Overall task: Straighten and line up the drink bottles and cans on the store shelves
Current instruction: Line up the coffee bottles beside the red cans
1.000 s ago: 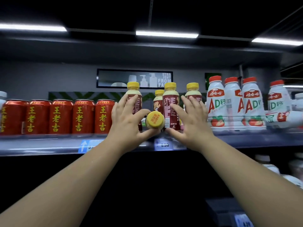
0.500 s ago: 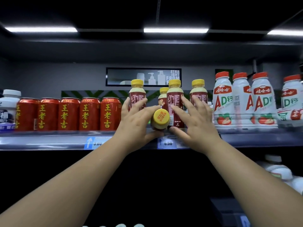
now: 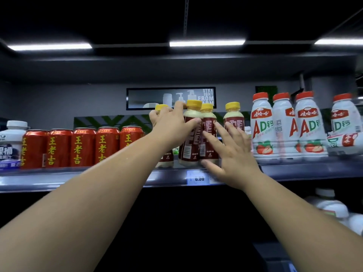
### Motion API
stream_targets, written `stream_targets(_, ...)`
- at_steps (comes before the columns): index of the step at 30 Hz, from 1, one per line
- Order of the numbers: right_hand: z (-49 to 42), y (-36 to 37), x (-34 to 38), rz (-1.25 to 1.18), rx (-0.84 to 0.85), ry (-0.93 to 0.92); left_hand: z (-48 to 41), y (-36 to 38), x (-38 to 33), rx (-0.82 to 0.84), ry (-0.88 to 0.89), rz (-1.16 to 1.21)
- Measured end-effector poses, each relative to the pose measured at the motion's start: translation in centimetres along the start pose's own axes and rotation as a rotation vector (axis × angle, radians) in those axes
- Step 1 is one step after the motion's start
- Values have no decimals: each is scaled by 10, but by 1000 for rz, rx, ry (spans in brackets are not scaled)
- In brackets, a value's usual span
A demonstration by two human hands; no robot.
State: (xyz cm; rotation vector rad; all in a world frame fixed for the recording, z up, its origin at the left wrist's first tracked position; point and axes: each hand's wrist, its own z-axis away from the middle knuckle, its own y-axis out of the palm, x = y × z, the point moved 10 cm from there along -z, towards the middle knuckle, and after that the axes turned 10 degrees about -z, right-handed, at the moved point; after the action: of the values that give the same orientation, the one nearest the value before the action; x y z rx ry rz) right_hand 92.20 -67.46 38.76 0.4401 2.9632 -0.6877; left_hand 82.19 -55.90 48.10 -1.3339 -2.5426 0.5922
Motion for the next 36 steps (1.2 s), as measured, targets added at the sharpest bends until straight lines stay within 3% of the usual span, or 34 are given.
stream_targets(7,0,2,-1,-3,12,-16,21,-3,-1,-174,13,-61)
stream_targets(15,0,3,-1,-3,25,-19,17,-10,1,-178,47,-52)
stream_targets(22,0,-3,1,-28,-28,-27,15,-24,19,-121,205,-147)
stream_targets(25,-8,-11,4,-44,-85,-10,6,-35,36,-108,204,-171)
stream_targets(29,-35,-22,26,-57,-134,-46,-14,-29,52,34,166,-61)
stream_targets(33,-74,-22,49,37,-88,-95,-25,-19,49,156,206,-5)
stream_targets(36,-96,-13,54,112,-32,-81,-25,-15,40,159,278,-112)
